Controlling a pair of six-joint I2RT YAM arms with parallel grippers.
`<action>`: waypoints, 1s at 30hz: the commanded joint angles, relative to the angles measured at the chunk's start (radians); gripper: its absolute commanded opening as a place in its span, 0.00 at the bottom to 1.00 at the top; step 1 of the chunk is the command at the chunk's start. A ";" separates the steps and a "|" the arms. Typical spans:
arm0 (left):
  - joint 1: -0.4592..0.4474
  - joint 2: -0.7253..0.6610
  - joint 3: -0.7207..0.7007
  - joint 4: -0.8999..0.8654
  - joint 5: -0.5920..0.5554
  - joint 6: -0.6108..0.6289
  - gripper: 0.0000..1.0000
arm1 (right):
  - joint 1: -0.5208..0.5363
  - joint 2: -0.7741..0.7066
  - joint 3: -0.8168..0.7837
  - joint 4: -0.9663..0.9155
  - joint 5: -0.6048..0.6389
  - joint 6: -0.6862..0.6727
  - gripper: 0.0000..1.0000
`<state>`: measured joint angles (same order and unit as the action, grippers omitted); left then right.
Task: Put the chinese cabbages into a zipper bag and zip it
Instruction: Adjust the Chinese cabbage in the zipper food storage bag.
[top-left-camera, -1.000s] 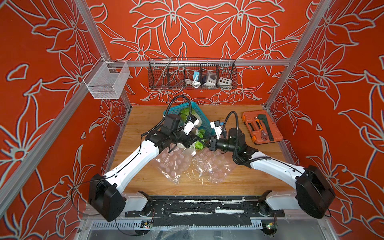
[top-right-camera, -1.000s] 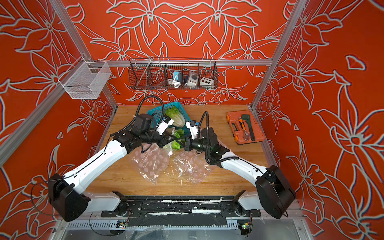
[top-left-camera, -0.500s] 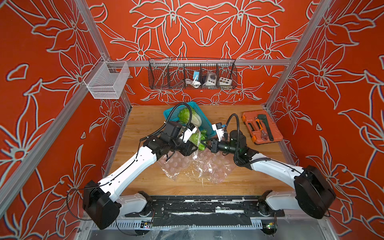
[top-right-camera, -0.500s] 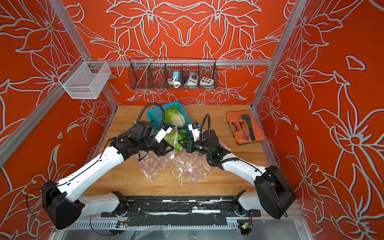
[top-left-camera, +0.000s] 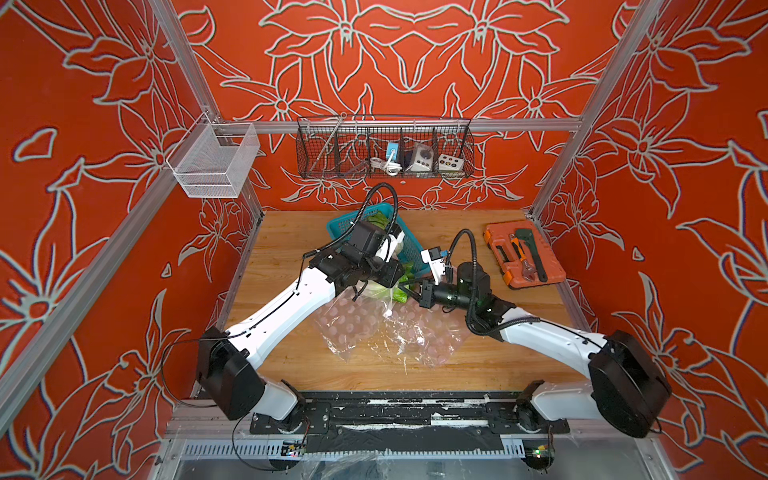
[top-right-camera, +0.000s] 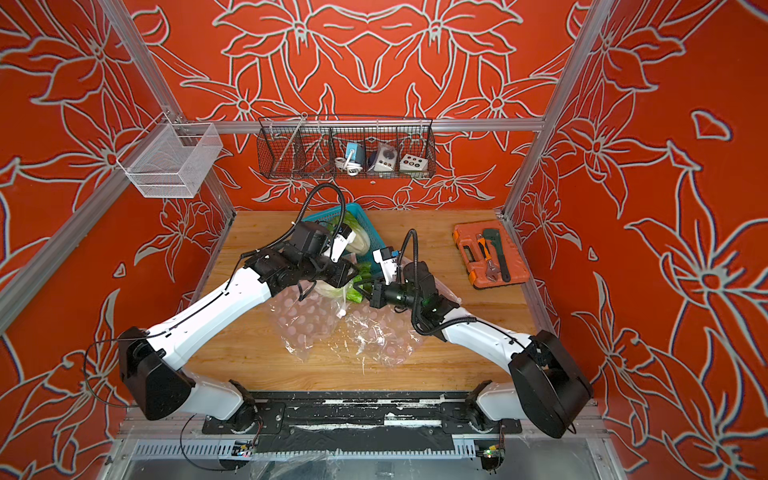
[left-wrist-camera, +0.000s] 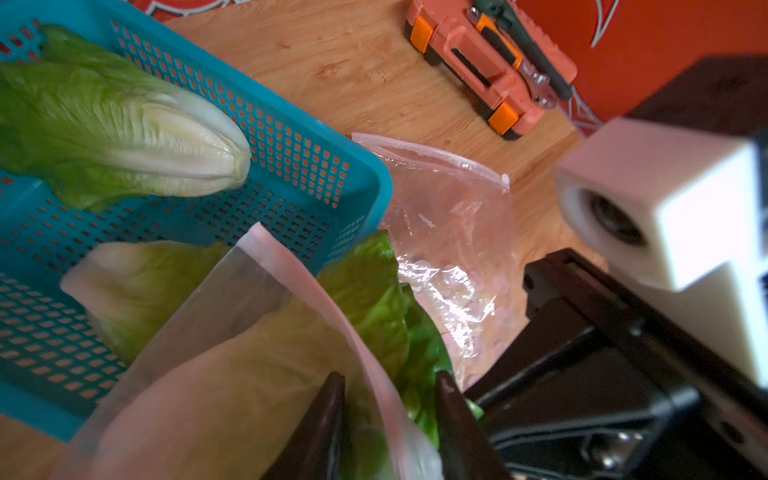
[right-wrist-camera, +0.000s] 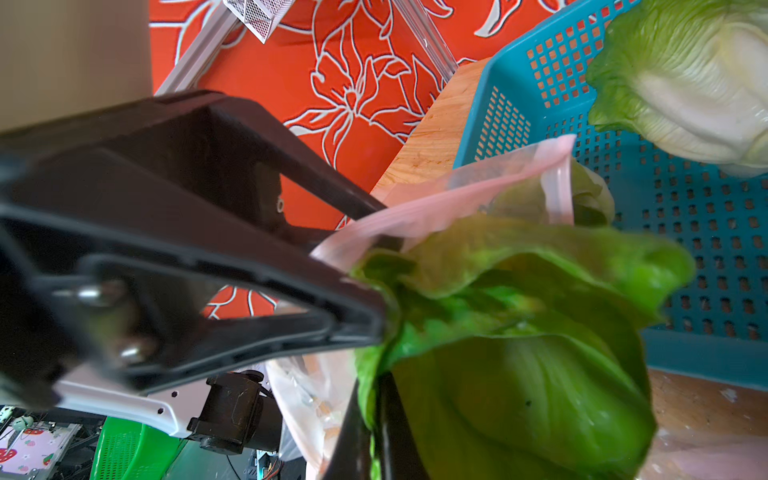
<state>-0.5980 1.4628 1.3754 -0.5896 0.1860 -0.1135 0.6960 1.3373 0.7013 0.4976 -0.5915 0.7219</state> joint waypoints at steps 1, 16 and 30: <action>-0.017 0.002 0.034 -0.062 -0.031 0.018 0.15 | 0.010 -0.010 -0.007 0.018 0.005 0.017 0.00; -0.022 -0.164 -0.069 0.226 0.259 -0.157 0.02 | 0.077 0.101 0.178 0.050 -0.006 0.122 0.00; 0.198 -0.338 -0.289 0.495 0.470 -0.362 0.02 | 0.078 0.158 0.338 -0.244 0.088 0.026 0.13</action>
<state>-0.4084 1.1633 1.0973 -0.2367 0.4236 -0.3866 0.7685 1.4918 1.0050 0.4011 -0.5873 0.8211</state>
